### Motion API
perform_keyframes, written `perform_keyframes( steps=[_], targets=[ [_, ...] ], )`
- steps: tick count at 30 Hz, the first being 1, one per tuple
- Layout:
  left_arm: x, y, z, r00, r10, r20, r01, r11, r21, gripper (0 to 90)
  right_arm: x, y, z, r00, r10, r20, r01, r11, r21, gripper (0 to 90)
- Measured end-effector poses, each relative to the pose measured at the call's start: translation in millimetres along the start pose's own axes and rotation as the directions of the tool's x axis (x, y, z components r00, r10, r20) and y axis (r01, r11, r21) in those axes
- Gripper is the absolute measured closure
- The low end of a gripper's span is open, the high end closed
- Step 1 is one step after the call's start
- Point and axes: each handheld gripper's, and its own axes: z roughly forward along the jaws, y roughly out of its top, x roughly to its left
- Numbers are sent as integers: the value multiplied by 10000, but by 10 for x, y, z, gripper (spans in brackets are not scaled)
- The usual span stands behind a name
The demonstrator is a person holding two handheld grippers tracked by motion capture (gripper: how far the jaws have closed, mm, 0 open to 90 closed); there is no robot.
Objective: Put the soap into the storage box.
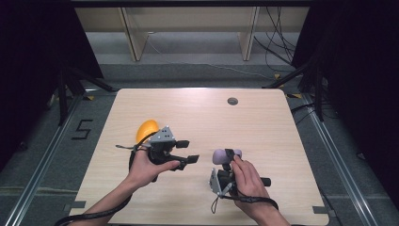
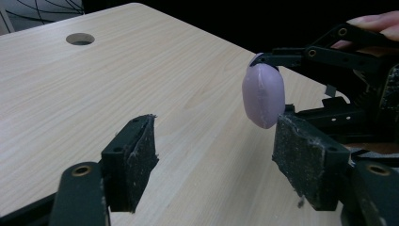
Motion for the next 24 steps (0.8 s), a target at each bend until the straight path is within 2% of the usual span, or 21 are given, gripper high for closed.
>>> perform_keyframes(
  steps=[2, 3, 4, 5, 6, 8, 10, 11, 15, 16, 18, 24],
  targets=[
    [-1, 17, 39, 10000, 43, 42, -43, 10000, 29, 312, 0, 9, -4, 9999, 49, 101, -48, 10000, -69, 505],
    [-18, 36, 85, 9998, 71, 163, -70, 10000, -39, 313, -1, 22, -8, 9999, -73, 101, 74, 9999, -96, 505],
    [-22, 50, 112, 9994, 102, 337, -99, 9999, -90, 316, 13, 33, -7, 9999, 22, 102, -20, 9998, -208, 505],
    [-42, 60, 134, 9997, 14, 264, -12, 10000, -99, 318, 9, 41, -15, 9997, -157, 161, 160, 9997, -185, 505],
    [-40, 74, 160, 9989, 222, 403, -216, 9997, -145, 324, 21, 52, -15, 9998, -91, 186, 95, 9997, -213, 505],
    [-65, 88, 204, 9983, 46, 579, -31, 9996, -264, 331, 56, 74, -25, 9992, 380, 108, -378, 9991, -216, 504],
    [-86, 96, 241, 9975, -21, 705, 40, 9996, -274, 335, 59, 76, -26, 9993, 367, 76, -365, 9991, -216, 505],
    [-98, 97, 257, 9978, 76, 657, -63, 9998, -203, 338, 60, 75, -28, 9993, 350, 87, -348, 9991, -223, 505],
    [-117, 95, 298, 9972, -94, 742, 98, 9999, -55, 343, 68, 65, -18, 9997, 240, 100, -238, 9995, -196, 504],
    [-120, 95, 326, 9950, -196, 981, 194, 9998, 29, 343, 68, 64, -17, 9998, 190, 113, -188, 9996, -202, 505],
    [-128, 96, 357, 9930, -289, 1148, 278, 9995, 115, 345, 64, 70, -18, 9998, 159, 129, -157, 9997, -170, 505],
    [-140, 97, 449, 9907, -405, 1302, 367, 9988, 314, 368, 74, 83, -9, 9998, -1, 202, 5, 9998, -215, 505]
  ],
)
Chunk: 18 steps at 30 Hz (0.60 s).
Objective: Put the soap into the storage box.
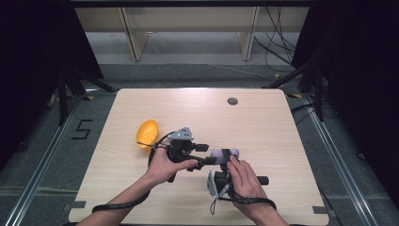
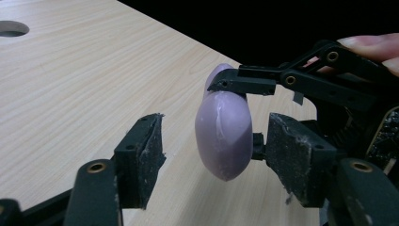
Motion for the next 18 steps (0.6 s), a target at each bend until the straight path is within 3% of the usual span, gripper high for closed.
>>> perform_keyframes(
  steps=[3, 4, 5, 7, 8, 10, 13, 14, 16, 18],
  targets=[
    [1, -4, 44, 10000, -82, -1, 82, 9998, 194, 394, -21, -3, -3, 9987, -498, -56, 499, 9987, 98, 504],
    [-2, -8, 64, 9998, -189, 45, 188, 9996, 212, 403, 3, -7, -2, 9996, -223, -193, 229, 9993, 292, 505],
    [1, -11, 81, 9996, -253, 133, 250, 9994, 231, 416, -6, -8, 6, 9990, -401, -175, 405, 9989, 223, 505],
    [3, -12, 108, 9993, -287, 239, 278, 9990, 360, 439, 5, -2, 0, 9994, -293, -187, 297, 9992, 256, 505],
    [8, -13, 123, 9991, -262, 321, 249, 9988, 423, 451, -19, 7, 3, 9982, -592, -40, 592, 9982, 8, 505],
    [5, -17, 154, 9983, -368, 457, 345, 9982, 490, 465, 25, 15, 4, 9999, 8, -133, -8, 10000, -34, 504],
    [10, -24, 179, 9986, -362, 378, 339, 9976, 610, 484, 25, 18, 5, 9999, -68, -116, 67, 10000, -67, 505],
    [16, -31, 198, 9985, -377, 408, 348, 9969, 702, 488, 12, 11, -2, 9991, -388, -188, 392, 9990, 211, 504],
    [19, -34, 209, 9988, -301, 388, 268, 9962, 825, 495, -5, 22, 1, 9978, -658, -38, 658, 9978, -6, 504],
    [17, -42, 225, 9986, -364, 396, 330, 9959, 846, 508, 13, 24, 3, 9987, -501, -124, 501, 9987, 6, 504]
  ],
)
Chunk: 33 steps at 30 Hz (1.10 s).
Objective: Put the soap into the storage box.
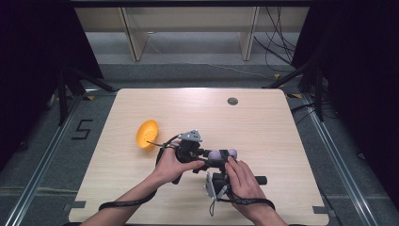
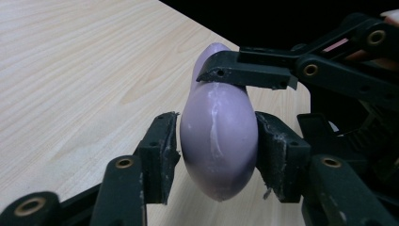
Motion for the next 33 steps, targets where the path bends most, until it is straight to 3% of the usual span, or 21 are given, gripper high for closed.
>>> perform_keyframes(
  steps=[3, 5, 11, 14, 15, 16, 23, 24, 26, 27, 28, 29, 30, 32, 33],
  targets=[
    [-6, -7, 27, 9999, -119, 76, 119, 9999, 0, 531, -28, 8, -2, 9987, -477, 160, 479, 9987, -146, 504],
    [-2, -4, 27, 10000, -42, 57, 41, 9999, 142, 554, 2, 12, 4, 9999, -134, -16, 134, 9998, -139, 504],
    [0, -4, 17, 9998, -162, 143, 160, 9998, 114, 573, 14, 12, -3, 10000, 37, 3, -37, 9999, -134, 503],
    [-16, 2, -3, 10000, 9, 37, -10, 9998, 212, 580, 19, 12, -5, 9999, 138, -28, -138, 9996, -246, 500],
    [-22, 0, -4, 9999, 115, 21, -115, 9997, 209, 581, -8, 17, -5, 9997, -220, 129, 225, 9990, -389, 499],
    [-31, 1, -9, 9995, 299, -70, -297, 9992, 274, 582, 13, 15, -5, 9999, 108, -34, -109, 9994, -320, 497],
    [-76, 12, -11, 9970, 601, -479, -587, 9978, 302, 587, -29, 13, 12, 9999, -88, -82, 85, 9990, -437, 485],
    [-76, 17, -10, 9963, 669, -544, -655, 9975, 273, 587, 13, 9, 5, 9981, 534, -322, -536, 9986, -47, 468],
    [-69, 23, -20, 9954, 653, -706, -639, 9977, 221, 587, 6, -10, 38, 9989, 375, -271, -375, 9993, -23, 393],
    [-58, 28, -29, 9954, 659, -700, -643, 9976, 241, 587, 11, -29, 57, 9982, 508, -333, -510, 9987, -69, 357],
    [-55, 26, -36, 9958, 528, -754, -518, 9985, 161, 587, 23, -39, 58, 9954, 882, -363, -880, 9961, 65, 341],
    [-43, 30, -47, 9955, 563, -765, -555, 9984, 123, 587, 4, -53, 61, 9967, 759, -283, -757, 9971, 105, 336],
    [-37, 33, -60, 9947, 571, -856, -565, 9984, 91, 587, 2, -53, 66, 9945, 1041, -93, -1042, 9945, -89, 330],
    [-17, 38, -89, 9949, 441, -903, -444, 9990, -15, 587, -17, -75, 67, 9933, 1149, -151, -1150, 9934, -41, 312],
    [-18, 39, -102, 9927, 403, -1134, -413, 9991, -64, 587, -25, -86, 69, 9930, 1173, -106, -1172, 9931, 40, 309]
  ],
)
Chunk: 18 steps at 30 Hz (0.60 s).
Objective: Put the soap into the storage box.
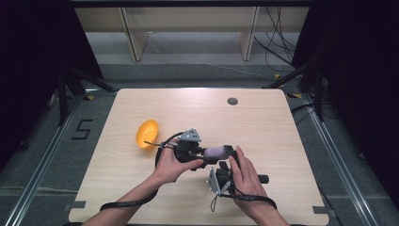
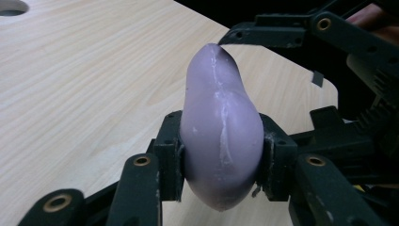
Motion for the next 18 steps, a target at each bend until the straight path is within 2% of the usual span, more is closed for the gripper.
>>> perform_keyframes(
  steps=[1, 2, 3, 4, 7, 8, 9, 10, 12, 13, 15, 18],
  targets=[
    [14, 1, -13, 10000, 21, -32, -22, 10000, -82, 587, -9, -12, 4, 10000, -44, 37, 44, 10000, 84, 303],
    [10, 0, -28, 9996, -27, -285, 23, 9999, -145, 587, -24, -24, 12, 9996, -239, 128, 237, 9996, 125, 303],
    [23, -2, -46, 9994, 12, -355, -19, 9998, -201, 587, -33, -39, 12, 9997, -225, 115, 223, 9996, 190, 303],
    [28, -6, -70, 9984, -66, -563, 51, 9996, -277, 587, -39, -53, 17, 9997, -80, 244, 74, 9996, 260, 303],
    [40, -18, -143, 9891, -217, -1455, 117, 9975, -692, 587, -75, -123, 17, 9999, 137, 98, -141, 9987, 481, 321],
    [49, -17, -171, 9857, -234, -1670, 95, 9965, -836, 587, -88, -152, 13, 9993, 368, 37, -370, 9978, 558, 323],
    [49, -17, -171, 9857, -234, -1670, 95, 9965, -836, 587, -105, -184, 9, 9982, 591, -10, -590, 9965, 597, 330],
    [57, -21, -231, 9774, -338, -2085, 91, 9929, -1184, 587, -147, -226, 6, 9986, 490, -198, -477, 9969, 630, 338],
    [53, -29, -287, 9683, -386, -2467, 36, 9900, -1409, 587, -187, -298, 3, 9954, 951, -135, -937, 9921, 833, 350],
    [50, -39, -309, 9647, -395, -2604, 1, 9888, -1495, 587, -215, -339, 6, 9939, 1091, -156, -1076, 9912, 769, 358],
    [38, -66, -341, 9569, -410, -2876, -75, 9862, -1656, 587, -240, -389, -9, 9830, 1819, -254, -1788, 9794, 937, 368],
    [16, -100, -385, 9477, -413, -3166, -160, 9842, -1763, 587, -265, -462, -15, 9769, 2101, -388, -2056, 9740, 953, 375]
  ],
)
